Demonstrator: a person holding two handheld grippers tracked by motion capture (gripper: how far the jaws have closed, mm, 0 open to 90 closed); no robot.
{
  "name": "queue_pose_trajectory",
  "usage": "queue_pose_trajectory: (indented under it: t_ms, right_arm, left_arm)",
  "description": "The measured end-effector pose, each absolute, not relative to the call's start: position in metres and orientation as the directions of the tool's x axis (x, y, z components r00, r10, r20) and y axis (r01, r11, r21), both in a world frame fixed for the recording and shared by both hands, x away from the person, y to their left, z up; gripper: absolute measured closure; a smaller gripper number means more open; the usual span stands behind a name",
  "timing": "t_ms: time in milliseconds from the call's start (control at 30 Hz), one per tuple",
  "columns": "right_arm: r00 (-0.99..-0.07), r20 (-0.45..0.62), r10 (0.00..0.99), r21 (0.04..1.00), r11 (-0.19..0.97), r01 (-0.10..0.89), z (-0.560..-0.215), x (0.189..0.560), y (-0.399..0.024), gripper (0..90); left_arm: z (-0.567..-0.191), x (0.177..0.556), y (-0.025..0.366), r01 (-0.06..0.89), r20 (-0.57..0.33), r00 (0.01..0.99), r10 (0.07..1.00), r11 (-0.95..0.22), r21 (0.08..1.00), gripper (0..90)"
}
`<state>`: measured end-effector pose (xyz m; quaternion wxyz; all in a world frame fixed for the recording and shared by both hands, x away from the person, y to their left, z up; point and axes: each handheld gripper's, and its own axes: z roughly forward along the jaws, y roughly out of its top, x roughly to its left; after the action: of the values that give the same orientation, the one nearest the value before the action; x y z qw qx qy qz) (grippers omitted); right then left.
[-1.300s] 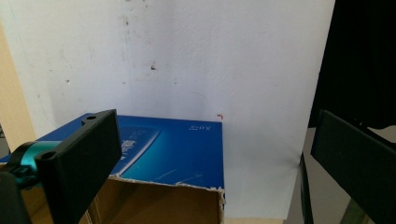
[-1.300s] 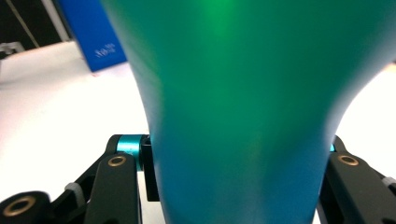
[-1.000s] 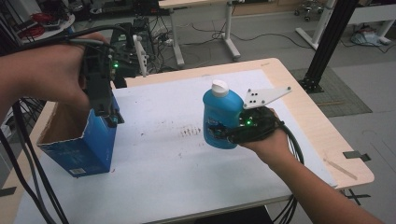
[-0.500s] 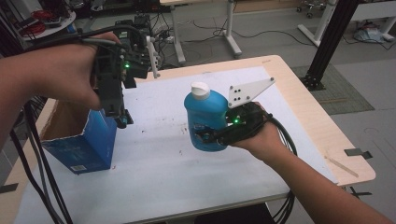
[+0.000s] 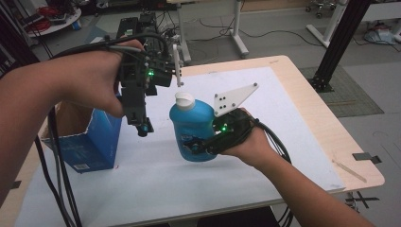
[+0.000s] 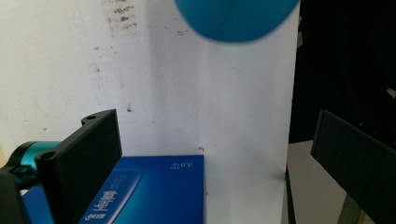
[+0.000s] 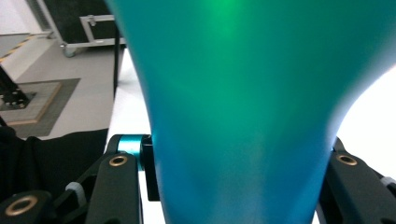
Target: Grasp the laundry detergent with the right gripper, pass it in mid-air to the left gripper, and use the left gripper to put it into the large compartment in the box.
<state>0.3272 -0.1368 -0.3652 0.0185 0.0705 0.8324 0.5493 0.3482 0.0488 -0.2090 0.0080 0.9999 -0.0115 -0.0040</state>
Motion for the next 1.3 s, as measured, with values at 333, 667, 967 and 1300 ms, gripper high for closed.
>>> queue_pose_trajectory:
  t_ms: [333, 667, 967, 1300]
  right_arm:
    - [-0.996, 0.061, 0.066, 0.921, 0.381, 0.082, -0.365, 0.33, -0.111, 46.2]
    - [-0.998, 0.063, 0.009, 0.924, 0.376, 0.061, -0.363, 0.328, -0.088, 46.2]
    - [-0.998, 0.055, -0.016, 0.926, 0.374, 0.045, -0.359, 0.327, -0.082, 46.2]
    - [-0.998, 0.057, -0.02, 0.925, 0.378, 0.045, -0.359, 0.328, -0.083, 46.2]
  left_arm:
    - [-0.214, 0.345, 0.045, -0.012, -0.024, 1.0, -0.013, -0.999, 0.035, 1.7]
    - [-0.221, 0.337, 0.04, -0.004, -0.032, 0.999, -0.004, -1.0, 0.03, 1.7]
    - [-0.223, 0.334, 0.035, 0.002, -0.025, 1.0, 0.001, -0.999, 0.032, 1.7]
    - [-0.225, 0.331, 0.03, 0.01, -0.033, 0.999, 0.01, -1.0, 0.027, 1.9]
